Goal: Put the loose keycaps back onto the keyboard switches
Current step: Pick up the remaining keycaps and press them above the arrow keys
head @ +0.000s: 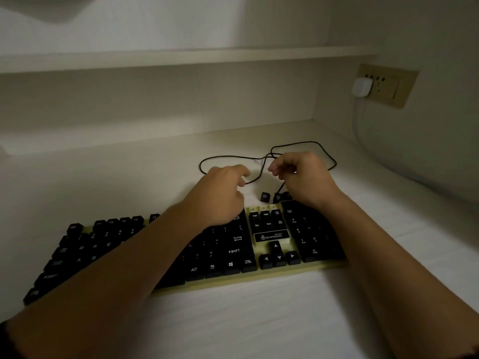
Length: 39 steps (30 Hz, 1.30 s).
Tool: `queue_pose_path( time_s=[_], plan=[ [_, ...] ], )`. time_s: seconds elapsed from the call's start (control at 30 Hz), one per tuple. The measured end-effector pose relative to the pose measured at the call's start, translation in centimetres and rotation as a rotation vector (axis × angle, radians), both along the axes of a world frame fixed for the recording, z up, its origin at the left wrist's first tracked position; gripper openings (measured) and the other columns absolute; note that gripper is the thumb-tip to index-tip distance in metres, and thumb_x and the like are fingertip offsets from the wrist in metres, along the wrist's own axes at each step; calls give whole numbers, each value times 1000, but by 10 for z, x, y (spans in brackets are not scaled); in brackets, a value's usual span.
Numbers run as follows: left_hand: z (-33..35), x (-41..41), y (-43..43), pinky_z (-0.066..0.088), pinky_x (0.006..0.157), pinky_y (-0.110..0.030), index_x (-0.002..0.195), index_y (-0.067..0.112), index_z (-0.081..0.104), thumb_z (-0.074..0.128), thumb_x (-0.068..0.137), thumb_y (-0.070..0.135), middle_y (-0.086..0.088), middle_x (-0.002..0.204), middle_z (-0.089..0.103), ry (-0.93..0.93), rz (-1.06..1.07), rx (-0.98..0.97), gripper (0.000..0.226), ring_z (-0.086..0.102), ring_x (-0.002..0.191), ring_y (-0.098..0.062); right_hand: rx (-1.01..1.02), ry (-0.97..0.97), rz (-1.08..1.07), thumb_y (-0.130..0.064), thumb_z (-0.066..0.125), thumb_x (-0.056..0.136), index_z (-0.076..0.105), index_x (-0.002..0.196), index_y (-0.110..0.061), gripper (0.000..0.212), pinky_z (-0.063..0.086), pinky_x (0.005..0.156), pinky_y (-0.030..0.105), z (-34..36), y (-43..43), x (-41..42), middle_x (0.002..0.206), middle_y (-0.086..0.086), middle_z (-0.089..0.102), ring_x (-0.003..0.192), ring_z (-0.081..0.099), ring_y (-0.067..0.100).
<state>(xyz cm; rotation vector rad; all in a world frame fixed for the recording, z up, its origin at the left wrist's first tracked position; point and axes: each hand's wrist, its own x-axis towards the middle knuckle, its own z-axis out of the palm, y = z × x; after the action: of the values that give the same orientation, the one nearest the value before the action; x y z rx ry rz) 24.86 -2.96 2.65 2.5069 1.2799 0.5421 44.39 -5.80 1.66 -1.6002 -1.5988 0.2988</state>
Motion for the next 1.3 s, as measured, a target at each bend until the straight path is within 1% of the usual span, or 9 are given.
queue_pose_path(
  time_s=[0.1,0.27,0.57,0.73,0.9,0.97,1.03,1.2,1.3],
  plan=[
    [6,17,11,50,97,-31,130,19,57,52,86,7,-2,125,64,52,-68,-45,46,60,111,-14,-6,33,-16,11,49,90,74,98,-14,37,39,62,-4,0,0,2,89,-6,68,81,60,-4],
    [7,38,21,50,90,-27,124,24,62,61,81,3,1,121,65,122,-139,-48,48,61,100,-12,-23,114,-42,12,43,87,72,92,-19,42,42,64,6,-1,2,4,87,-7,67,84,62,3],
    [4,50,27,56,80,-27,113,21,69,76,77,6,3,111,67,184,-207,-76,39,64,90,-11,-14,92,-74,13,42,86,74,93,-16,44,39,58,-3,-2,3,7,86,-6,67,81,61,3],
    [4,50,27,44,67,-19,107,19,72,76,78,13,17,76,56,194,-221,-19,29,57,76,-7,-22,76,-72,14,43,86,74,94,-15,43,37,59,-4,-2,3,5,86,-5,67,77,59,-4],
    [9,38,31,54,85,-25,105,19,74,73,82,21,3,100,73,113,-201,-59,23,67,89,-7,-37,83,-52,13,44,86,73,93,-17,42,37,55,-1,-1,2,2,88,-3,69,69,57,-2],
    [16,29,30,53,83,-20,104,20,74,71,85,24,6,100,75,77,-227,-96,20,67,87,-2,-20,86,-43,12,45,86,73,96,-15,40,36,52,0,0,1,1,86,-4,68,61,54,-5],
    [21,19,25,55,87,-27,104,22,75,69,87,25,8,97,75,58,-271,-162,18,68,87,-2,-17,65,-42,10,47,87,73,97,-16,38,36,49,1,1,0,-2,75,-12,60,54,53,-8],
    [23,1,17,56,88,-37,101,24,76,68,86,21,9,92,76,53,-272,-218,17,70,85,-7,-42,39,13,6,50,91,73,100,-17,34,42,61,1,-4,0,-9,89,-5,69,80,63,6],
    [19,-3,15,56,90,-35,100,22,76,70,85,18,7,91,76,28,-262,-257,18,70,85,-3,-67,73,90,-2,51,98,71,101,-19,27,46,58,9,-5,-2,-13,87,-7,68,70,64,5]
  ],
)
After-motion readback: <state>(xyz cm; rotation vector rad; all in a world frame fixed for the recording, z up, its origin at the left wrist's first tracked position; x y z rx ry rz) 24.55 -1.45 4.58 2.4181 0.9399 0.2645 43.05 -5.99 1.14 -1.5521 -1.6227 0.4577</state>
